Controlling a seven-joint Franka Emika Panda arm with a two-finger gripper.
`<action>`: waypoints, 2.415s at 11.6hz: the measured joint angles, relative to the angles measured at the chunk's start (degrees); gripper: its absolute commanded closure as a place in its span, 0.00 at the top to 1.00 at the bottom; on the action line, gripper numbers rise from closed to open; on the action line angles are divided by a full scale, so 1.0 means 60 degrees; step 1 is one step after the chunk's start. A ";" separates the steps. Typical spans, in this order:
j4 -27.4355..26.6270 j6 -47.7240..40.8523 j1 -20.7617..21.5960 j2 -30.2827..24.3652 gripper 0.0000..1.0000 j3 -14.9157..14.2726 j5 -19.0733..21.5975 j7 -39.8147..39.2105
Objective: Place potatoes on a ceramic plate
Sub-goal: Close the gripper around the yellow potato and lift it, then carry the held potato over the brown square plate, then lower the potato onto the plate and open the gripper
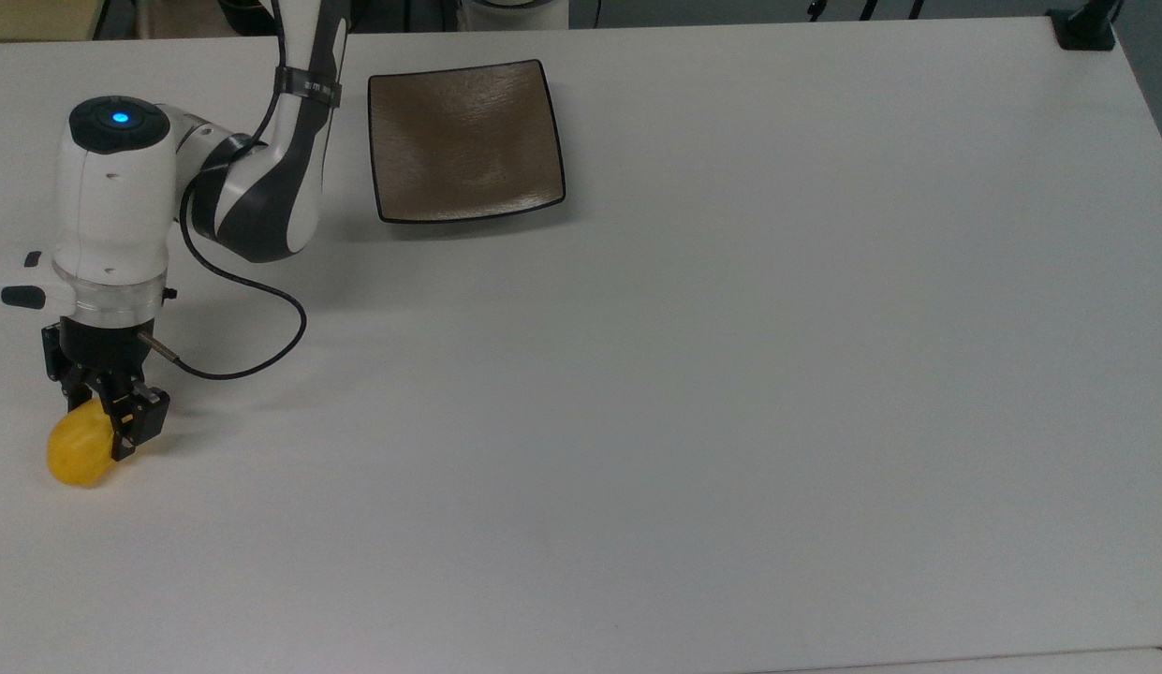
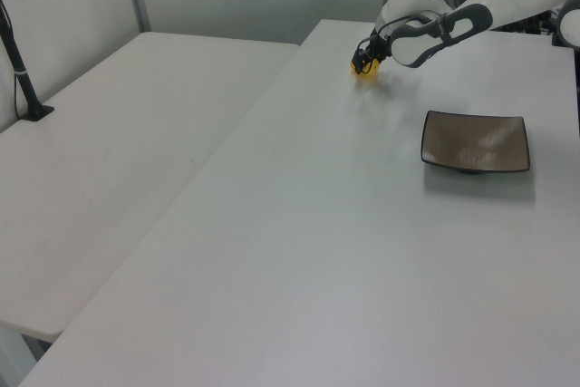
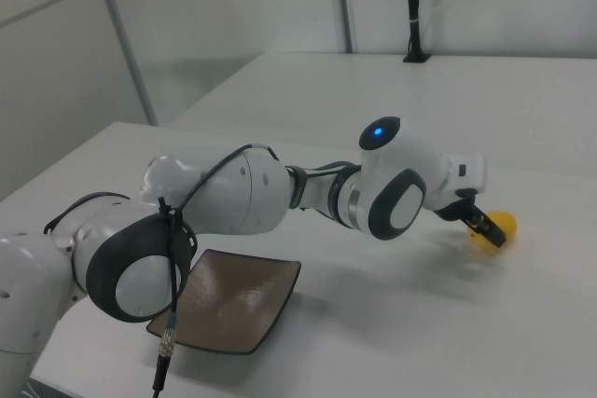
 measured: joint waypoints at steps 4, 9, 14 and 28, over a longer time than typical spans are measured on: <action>-0.0301 0.0001 0.0018 -0.0600 0.19 -0.0014 -0.0025 -0.0087; -0.2001 -0.3267 0.0795 -0.3653 0.19 0.0076 -0.0045 -0.1529; -0.3428 -0.7778 0.1930 -0.6454 0.19 0.0365 -0.0028 -0.3727; -0.9091 -0.7189 0.2851 -0.8719 0.39 0.1171 -0.0009 -0.5693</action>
